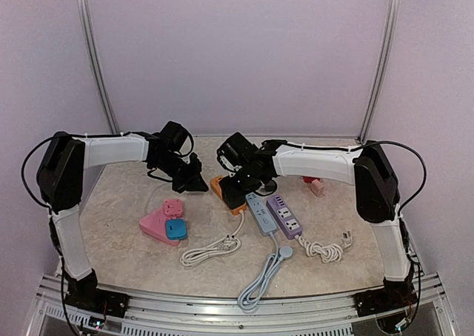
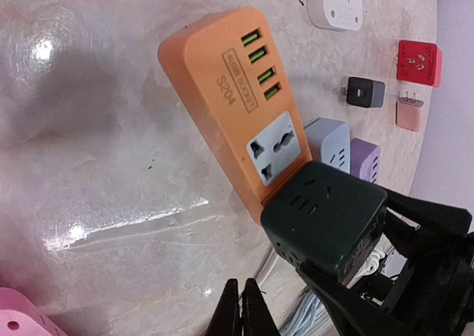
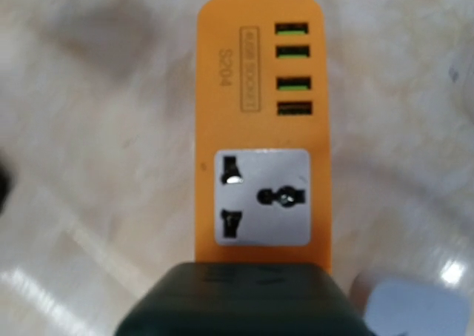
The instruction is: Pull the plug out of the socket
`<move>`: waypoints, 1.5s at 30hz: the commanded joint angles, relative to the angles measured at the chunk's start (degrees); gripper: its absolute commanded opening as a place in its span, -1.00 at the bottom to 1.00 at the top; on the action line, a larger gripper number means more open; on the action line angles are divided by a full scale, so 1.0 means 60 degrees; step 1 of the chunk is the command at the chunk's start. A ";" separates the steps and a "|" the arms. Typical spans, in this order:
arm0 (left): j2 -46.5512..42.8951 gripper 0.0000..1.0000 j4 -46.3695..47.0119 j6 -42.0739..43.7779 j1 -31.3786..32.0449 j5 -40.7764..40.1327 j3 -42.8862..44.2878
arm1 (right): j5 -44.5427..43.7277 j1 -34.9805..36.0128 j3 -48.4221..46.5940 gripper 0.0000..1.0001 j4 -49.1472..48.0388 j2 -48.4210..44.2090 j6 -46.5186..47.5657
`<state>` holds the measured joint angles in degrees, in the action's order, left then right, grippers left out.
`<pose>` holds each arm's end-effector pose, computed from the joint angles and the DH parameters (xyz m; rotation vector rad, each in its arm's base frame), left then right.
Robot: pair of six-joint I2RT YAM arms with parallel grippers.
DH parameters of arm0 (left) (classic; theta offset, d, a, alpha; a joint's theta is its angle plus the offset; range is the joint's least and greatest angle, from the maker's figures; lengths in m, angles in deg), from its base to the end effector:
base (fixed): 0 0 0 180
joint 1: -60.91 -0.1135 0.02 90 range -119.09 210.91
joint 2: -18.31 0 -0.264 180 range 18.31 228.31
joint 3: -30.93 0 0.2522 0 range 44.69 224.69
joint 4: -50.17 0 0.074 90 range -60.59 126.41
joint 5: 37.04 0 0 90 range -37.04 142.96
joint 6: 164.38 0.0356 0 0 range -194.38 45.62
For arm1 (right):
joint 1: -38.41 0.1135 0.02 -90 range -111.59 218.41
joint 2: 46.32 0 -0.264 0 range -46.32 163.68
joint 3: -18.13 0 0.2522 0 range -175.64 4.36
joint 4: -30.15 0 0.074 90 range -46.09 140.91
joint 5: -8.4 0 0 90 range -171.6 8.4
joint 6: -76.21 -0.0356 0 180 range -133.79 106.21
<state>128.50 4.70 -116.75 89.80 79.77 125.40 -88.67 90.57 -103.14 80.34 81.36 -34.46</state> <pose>0.3467 -0.2097 0.2003 -0.1608 2.8426 -0.9757 0.3054 0.3860 0.2030 -0.6545 2.4979 0.3315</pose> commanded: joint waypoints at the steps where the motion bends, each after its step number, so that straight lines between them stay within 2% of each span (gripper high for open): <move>1: 0.0402 -0.94 0.0590 -0.0252 -0.0070 0.0346 -0.0033 | 0.0656 0.0571 0.0798 -0.46 0.0577 -0.0499 -0.0318; 16: 0.1580 -0.98 0.0988 -0.0361 0.0325 0.0337 0.0278 | 0.0764 0.1032 0.1606 -0.46 0.0340 -0.0914 -0.0987; 32: 0.1874 -1.00 -0.0317 0.0240 0.0698 -0.1369 -0.0136 | 0.0371 0.1034 0.1071 -0.48 0.0501 -0.0689 -0.1023; 45: 0.2064 -1.00 -0.0500 0.0324 0.0752 -0.1642 -0.0711 | -0.0637 0.1022 0.0006 -0.52 0.1026 -0.0584 -0.0893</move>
<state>136.59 10.43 -116.13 94.02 77.08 126.58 -88.65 96.28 -99.29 83.68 77.56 -39.20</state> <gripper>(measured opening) 0.004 0.571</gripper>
